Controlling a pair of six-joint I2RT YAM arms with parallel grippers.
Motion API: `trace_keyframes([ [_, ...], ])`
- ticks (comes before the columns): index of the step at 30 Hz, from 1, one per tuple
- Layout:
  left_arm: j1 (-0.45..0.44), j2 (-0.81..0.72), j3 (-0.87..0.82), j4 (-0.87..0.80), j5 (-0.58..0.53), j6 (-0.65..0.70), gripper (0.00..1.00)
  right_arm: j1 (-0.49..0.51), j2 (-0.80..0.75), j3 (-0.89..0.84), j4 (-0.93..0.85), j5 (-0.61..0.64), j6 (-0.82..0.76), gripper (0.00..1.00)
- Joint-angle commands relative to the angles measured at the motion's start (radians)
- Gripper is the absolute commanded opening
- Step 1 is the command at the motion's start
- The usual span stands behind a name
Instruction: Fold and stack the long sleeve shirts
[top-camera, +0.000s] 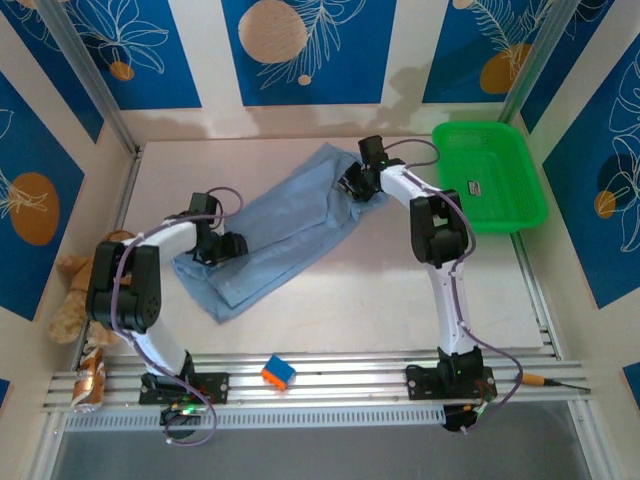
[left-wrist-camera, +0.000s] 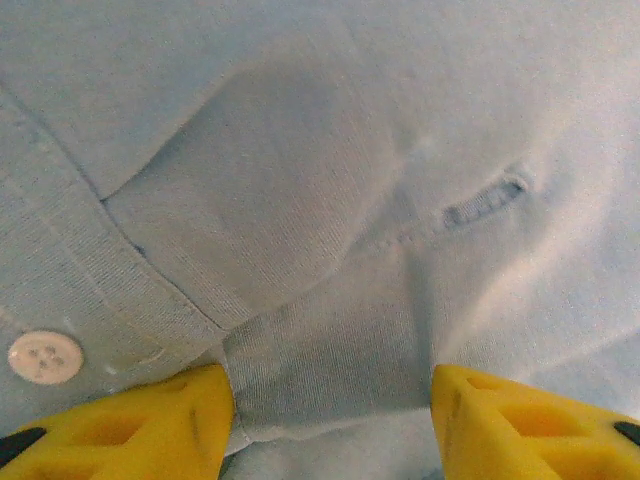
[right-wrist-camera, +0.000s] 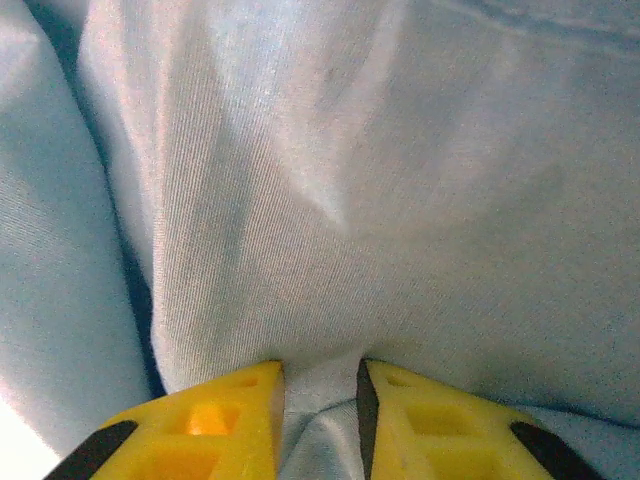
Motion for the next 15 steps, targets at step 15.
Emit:
trace_keyframes([
  [15,-0.061,-0.491,-0.06,-0.226,0.037,-0.104,0.74,0.054,-0.265,0.15,-0.31,-0.076,-0.286,0.47],
])
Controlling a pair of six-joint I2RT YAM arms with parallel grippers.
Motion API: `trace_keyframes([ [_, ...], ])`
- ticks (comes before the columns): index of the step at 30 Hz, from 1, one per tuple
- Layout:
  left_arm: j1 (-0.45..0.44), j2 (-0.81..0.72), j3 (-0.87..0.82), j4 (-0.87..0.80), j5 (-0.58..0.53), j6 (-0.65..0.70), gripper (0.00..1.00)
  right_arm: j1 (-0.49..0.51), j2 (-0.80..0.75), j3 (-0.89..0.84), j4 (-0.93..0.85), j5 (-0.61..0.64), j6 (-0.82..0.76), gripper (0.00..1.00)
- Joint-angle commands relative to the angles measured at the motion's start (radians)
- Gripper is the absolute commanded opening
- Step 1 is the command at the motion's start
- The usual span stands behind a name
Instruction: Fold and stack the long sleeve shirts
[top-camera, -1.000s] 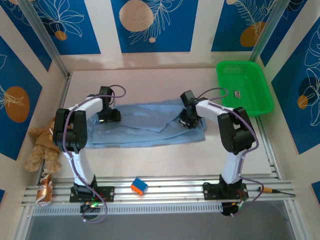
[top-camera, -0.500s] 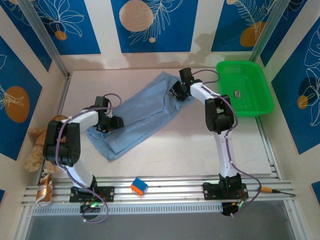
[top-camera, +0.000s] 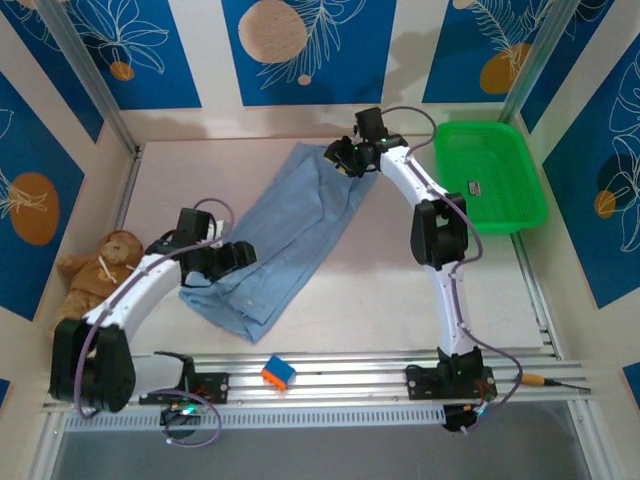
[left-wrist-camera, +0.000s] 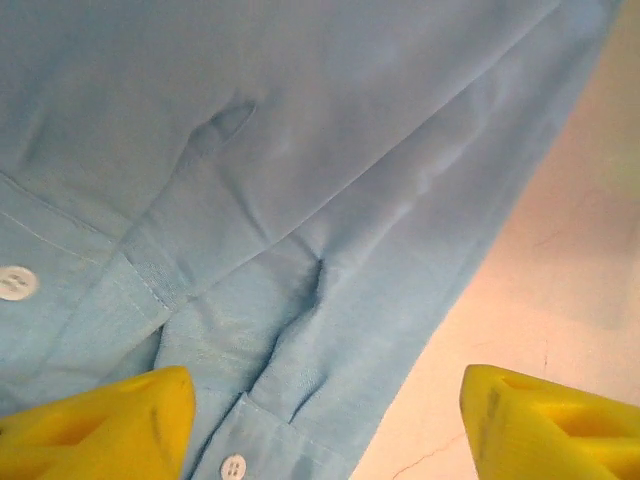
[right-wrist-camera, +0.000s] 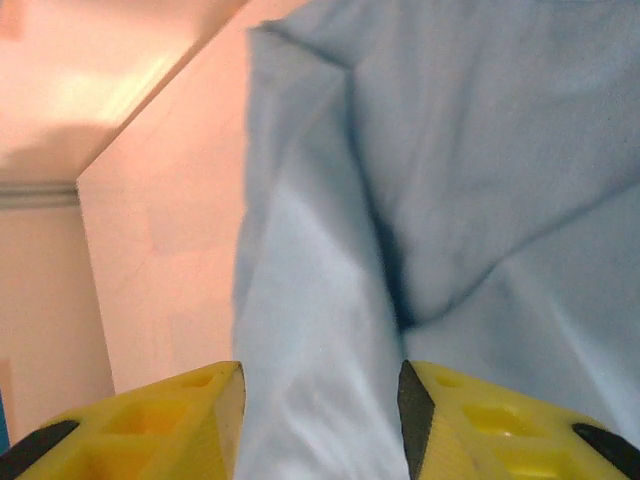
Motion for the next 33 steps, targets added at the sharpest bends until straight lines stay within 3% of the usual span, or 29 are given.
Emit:
trace_keyframes([
  [1,0.015,-0.013,0.093,-0.124,-0.11,0.061,0.75,0.03,-0.186,-0.087,-0.132,0.042,-0.107,0.47],
  [8,0.045,0.187,0.131,-0.088,-0.308,0.158,0.7,0.188,-0.377,-0.488,-0.072,0.157,-0.067,0.46],
  [14,0.049,0.287,0.086,-0.027,-0.357,0.175,0.63,0.322,-0.336,-0.636,0.028,0.161,0.03,0.42],
  [19,0.05,0.283,0.006,0.016,-0.326,0.154,0.61,0.373,-0.226,-0.587,-0.001,0.197,0.053,0.39],
  [26,0.025,0.295,-0.091,0.102,-0.186,0.095,0.6,0.341,-0.135,-0.525,-0.108,0.322,0.068,0.37],
  [33,-0.108,0.298,-0.122,0.189,-0.079,0.005,0.59,0.251,-0.103,-0.498,-0.126,0.371,0.056,0.37],
])
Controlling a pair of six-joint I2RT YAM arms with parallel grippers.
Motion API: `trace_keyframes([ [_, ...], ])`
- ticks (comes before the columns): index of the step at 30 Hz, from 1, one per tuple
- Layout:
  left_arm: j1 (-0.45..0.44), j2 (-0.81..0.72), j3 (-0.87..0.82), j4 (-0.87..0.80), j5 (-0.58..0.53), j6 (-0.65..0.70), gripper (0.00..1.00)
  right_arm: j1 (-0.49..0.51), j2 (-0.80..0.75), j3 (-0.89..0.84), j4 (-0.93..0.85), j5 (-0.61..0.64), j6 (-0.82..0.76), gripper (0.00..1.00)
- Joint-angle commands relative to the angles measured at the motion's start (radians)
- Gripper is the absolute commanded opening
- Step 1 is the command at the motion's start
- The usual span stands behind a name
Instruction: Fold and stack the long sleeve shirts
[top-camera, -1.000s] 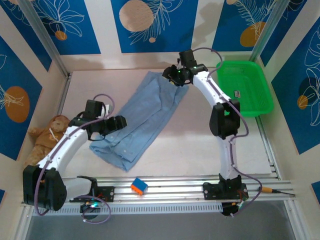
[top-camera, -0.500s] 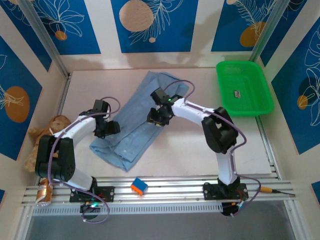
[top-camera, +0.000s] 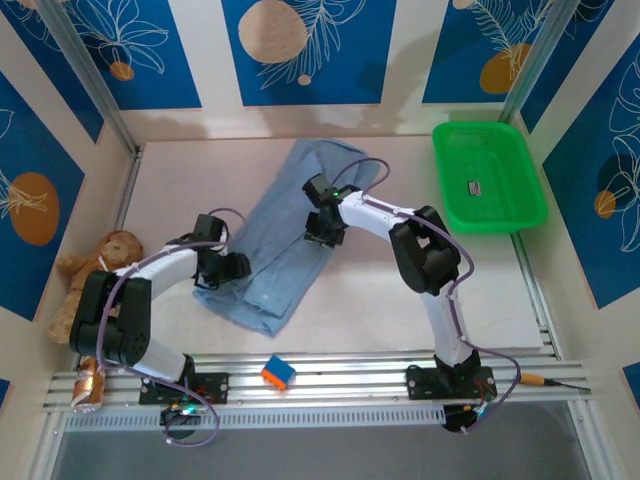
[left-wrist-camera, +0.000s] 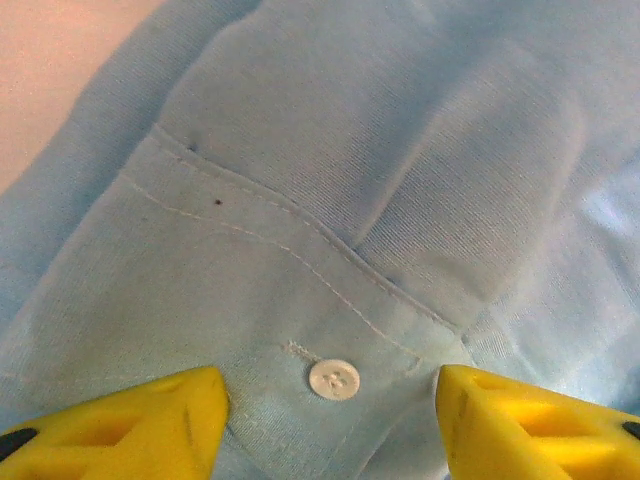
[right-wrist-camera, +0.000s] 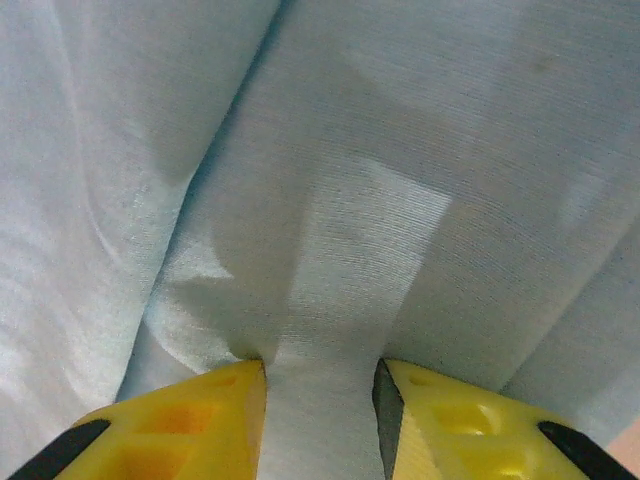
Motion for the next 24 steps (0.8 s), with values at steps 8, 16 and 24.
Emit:
trace_keyframes([
  [8,-0.21,-0.041,-0.065,0.129,0.237,-0.208,0.6,-0.167,0.043,0.066,-0.075,0.087,-0.103,0.37],
  [16,-0.319,-0.082,-0.018,0.171,0.273,-0.24,0.67,-0.218,-0.035,0.081,-0.04,0.01,-0.285,0.45],
  [24,-0.269,-0.393,0.126,-0.193,0.14,-0.101,0.86,-0.19,-0.388,-0.186,0.003,-0.104,-0.306,0.61],
])
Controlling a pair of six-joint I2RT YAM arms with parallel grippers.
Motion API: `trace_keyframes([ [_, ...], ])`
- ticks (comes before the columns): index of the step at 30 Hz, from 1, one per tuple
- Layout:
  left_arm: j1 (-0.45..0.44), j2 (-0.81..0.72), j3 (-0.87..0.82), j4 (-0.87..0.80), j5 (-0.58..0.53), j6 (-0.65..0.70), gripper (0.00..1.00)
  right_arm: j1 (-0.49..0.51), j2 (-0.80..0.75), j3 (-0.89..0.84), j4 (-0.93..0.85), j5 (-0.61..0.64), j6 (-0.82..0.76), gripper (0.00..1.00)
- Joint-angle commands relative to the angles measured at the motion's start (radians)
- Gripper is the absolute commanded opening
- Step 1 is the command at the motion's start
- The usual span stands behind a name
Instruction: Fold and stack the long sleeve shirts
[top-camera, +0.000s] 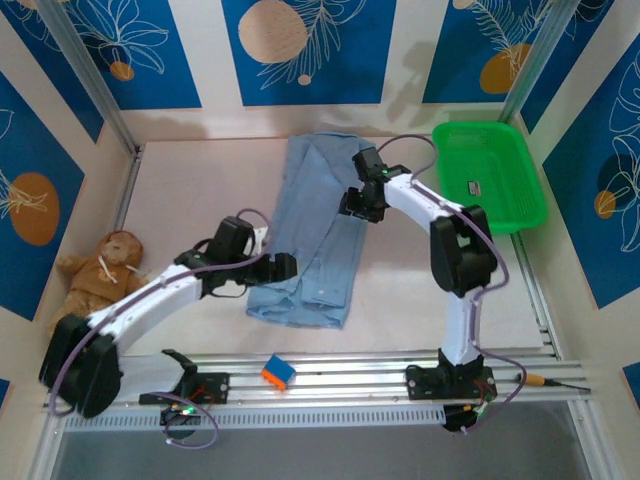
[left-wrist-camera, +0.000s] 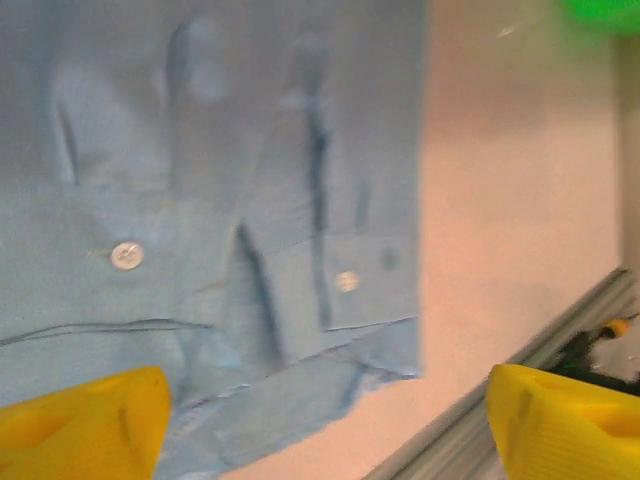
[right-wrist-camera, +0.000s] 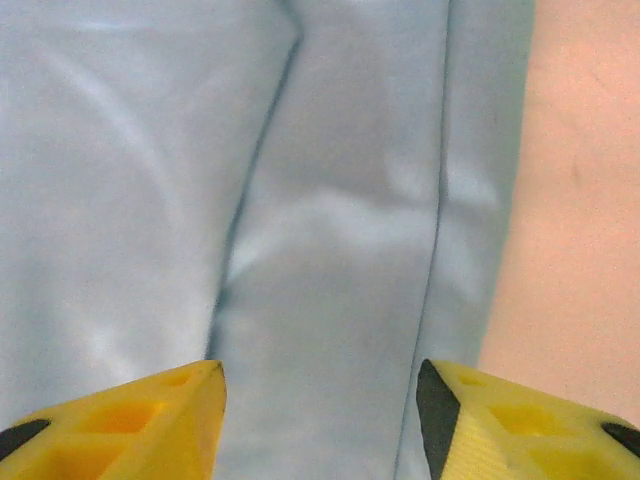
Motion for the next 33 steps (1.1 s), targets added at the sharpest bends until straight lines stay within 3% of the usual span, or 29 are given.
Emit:
trace_keyframes([
  [1,0.055,-0.089,0.081,-0.244,-0.076,0.101,0.87,0.026,-0.201,-0.113,0.003,-0.081,0.0,0.64],
  [4,0.145,-0.089,0.097,-0.363,-0.083,0.2,0.89,0.039,-0.343,-0.265,0.02,-0.143,0.054,0.7],
  [6,0.207,-0.066,0.076,-0.377,-0.038,0.252,0.9,0.052,-0.434,-0.372,0.031,-0.165,0.104,0.9],
  [8,0.238,-0.047,0.042,-0.342,0.0,0.297,0.89,0.067,-0.504,-0.468,0.051,-0.201,0.15,0.95],
  [11,0.268,0.016,0.004,-0.288,0.036,0.337,0.87,0.106,-0.573,-0.583,0.051,-0.205,0.21,0.94],
  [14,0.27,0.058,-0.016,-0.192,0.126,0.304,0.85,0.145,-0.598,-0.674,0.081,-0.223,0.272,0.89],
  [19,0.27,0.133,-0.061,-0.085,0.162,0.24,0.82,0.191,-0.594,-0.786,0.207,-0.26,0.379,0.83],
  [25,0.269,0.19,-0.139,0.042,0.198,0.188,0.8,0.243,-0.554,-0.819,0.282,-0.264,0.435,0.78],
  [33,0.267,0.236,-0.159,0.066,0.2,0.184,0.77,0.285,-0.494,-0.807,0.306,-0.269,0.466,0.73],
])
